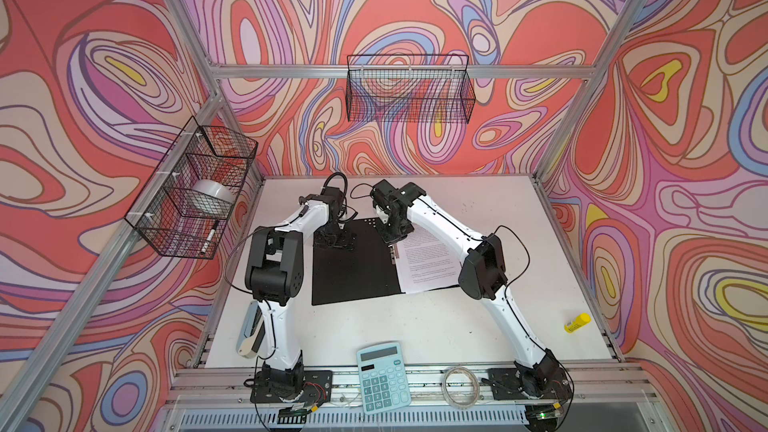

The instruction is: Put the files into the folder

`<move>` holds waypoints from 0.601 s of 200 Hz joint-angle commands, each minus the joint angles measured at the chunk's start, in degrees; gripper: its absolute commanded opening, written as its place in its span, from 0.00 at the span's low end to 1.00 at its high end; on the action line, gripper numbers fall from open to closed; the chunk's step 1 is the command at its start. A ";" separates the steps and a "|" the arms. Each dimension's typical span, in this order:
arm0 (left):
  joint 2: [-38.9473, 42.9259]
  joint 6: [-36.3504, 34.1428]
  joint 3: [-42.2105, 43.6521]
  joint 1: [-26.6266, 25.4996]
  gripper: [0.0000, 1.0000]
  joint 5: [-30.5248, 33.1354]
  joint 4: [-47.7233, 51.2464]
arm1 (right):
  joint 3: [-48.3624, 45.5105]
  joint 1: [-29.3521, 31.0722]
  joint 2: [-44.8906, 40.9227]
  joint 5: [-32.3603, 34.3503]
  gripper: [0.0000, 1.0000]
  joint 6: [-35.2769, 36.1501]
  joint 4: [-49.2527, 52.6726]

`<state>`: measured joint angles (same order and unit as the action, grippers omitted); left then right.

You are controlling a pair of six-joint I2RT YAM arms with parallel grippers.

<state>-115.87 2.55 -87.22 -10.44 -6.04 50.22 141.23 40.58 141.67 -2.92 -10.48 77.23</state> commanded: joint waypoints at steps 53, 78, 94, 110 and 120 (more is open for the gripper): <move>0.56 -3.92 0.56 0.33 0.93 2.19 1.99 | -0.74 -0.06 1.59 -1.04 0.12 0.83 0.41; 0.78 -4.33 0.91 0.33 0.93 2.24 1.73 | -0.86 -0.06 1.60 -1.04 0.12 1.02 1.14; 0.57 -4.57 0.91 0.33 0.93 2.39 1.80 | -1.26 -0.06 1.52 -1.06 0.12 1.15 1.33; 0.06 -5.10 0.67 0.33 0.93 3.22 1.87 | -1.51 -0.10 1.52 -1.28 0.11 1.20 1.47; -0.22 -5.48 0.65 0.33 0.93 3.81 1.77 | -1.72 -0.06 1.47 -1.22 0.11 1.20 1.44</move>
<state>-115.94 -0.93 -87.02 -10.44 -4.12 50.81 140.29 40.58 142.04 -3.99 -9.87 77.76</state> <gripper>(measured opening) 0.932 0.115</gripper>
